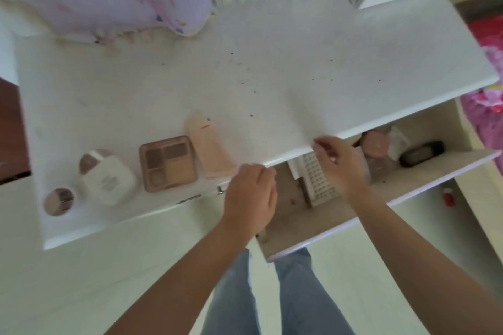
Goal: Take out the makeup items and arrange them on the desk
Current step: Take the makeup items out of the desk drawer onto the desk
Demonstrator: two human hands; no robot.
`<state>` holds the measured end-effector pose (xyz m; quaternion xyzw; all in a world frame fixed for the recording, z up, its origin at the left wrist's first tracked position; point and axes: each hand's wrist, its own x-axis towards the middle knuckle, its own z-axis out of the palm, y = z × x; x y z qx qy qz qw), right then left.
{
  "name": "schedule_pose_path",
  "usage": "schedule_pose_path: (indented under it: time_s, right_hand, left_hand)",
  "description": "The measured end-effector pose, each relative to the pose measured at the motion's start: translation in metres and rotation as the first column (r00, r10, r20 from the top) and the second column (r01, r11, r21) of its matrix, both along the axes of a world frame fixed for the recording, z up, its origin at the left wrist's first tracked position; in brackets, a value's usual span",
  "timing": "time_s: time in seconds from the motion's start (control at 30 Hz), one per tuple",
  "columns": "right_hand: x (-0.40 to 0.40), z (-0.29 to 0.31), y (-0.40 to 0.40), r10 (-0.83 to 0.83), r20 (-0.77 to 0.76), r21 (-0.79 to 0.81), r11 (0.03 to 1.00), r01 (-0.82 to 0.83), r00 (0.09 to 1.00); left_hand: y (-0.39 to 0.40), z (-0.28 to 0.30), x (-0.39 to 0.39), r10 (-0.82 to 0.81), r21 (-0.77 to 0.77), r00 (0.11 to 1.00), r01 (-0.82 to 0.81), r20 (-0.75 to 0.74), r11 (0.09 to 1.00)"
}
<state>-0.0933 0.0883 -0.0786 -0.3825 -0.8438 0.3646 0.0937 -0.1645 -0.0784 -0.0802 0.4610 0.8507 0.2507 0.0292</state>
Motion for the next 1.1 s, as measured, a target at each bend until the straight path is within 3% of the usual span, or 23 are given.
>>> schedule_pose_path:
  time_s: [0.1, 0.17, 0.27, 0.4, 0.57, 0.63, 0.67, 0.77, 0.93, 1.1]
  right_hand:
    - [0.059, -0.028, 0.051, -0.028, 0.390, -0.030, 0.999, 0.043, 0.920]
    - [0.079, -0.046, 0.077, -0.027, 0.566, -0.060, 0.995, 0.074, 0.824]
    - [0.084, -0.069, 0.102, 0.021, 0.618, -0.076, 0.997, 0.033, 0.786]
    - [0.078, -0.091, 0.111, 0.043, 0.596, -0.175, 0.981, 0.078, 0.802]
    - [0.081, -0.104, 0.116, -0.006, 0.628, -0.080, 0.994, 0.072, 0.778]
    - [0.081, -0.104, 0.120, -0.001, 0.639, -0.072, 0.996, 0.061, 0.769]
    - [0.082, -0.104, 0.122, -0.004, 0.636, -0.076, 0.995, 0.068, 0.771]
    - [0.086, -0.100, 0.128, -0.004, 0.571, -0.126, 0.988, 0.092, 0.821]
    - [0.103, -0.074, 0.132, 0.144, 0.388, -0.214, 0.975, -0.063, 0.910]
    - [0.129, -0.037, 0.139, 0.150, 0.242, -0.283, 0.956, -0.078, 0.959]
  left_hand:
    - [0.036, -0.032, 0.045, -0.036, -0.175, 0.964, 0.084, 0.264, 0.981]
    - [0.060, -0.059, 0.063, 0.165, -0.392, 0.859, 0.044, 0.484, 0.919]
    - [0.094, -0.091, 0.073, 0.375, -0.461, 0.610, -0.018, 0.698, 0.887]
    - [0.124, -0.110, 0.084, 0.550, -0.525, 0.292, -0.166, 0.782, 0.835]
    - [0.146, -0.116, 0.095, 0.664, -0.583, 0.156, -0.361, 0.732, 0.728]
    - [0.150, -0.113, 0.097, 0.686, -0.588, 0.145, -0.409, 0.713, 0.698]
    - [0.150, -0.111, 0.098, 0.697, -0.586, 0.186, -0.418, 0.693, 0.694]
    - [0.143, -0.101, 0.102, 0.651, -0.509, 0.345, -0.421, 0.676, 0.751]
    - [0.115, -0.072, 0.105, 0.539, -0.431, 0.444, -0.325, 0.716, 0.842]
    - [0.084, -0.044, 0.101, 0.488, -0.365, 0.520, -0.326, 0.701, 0.872]
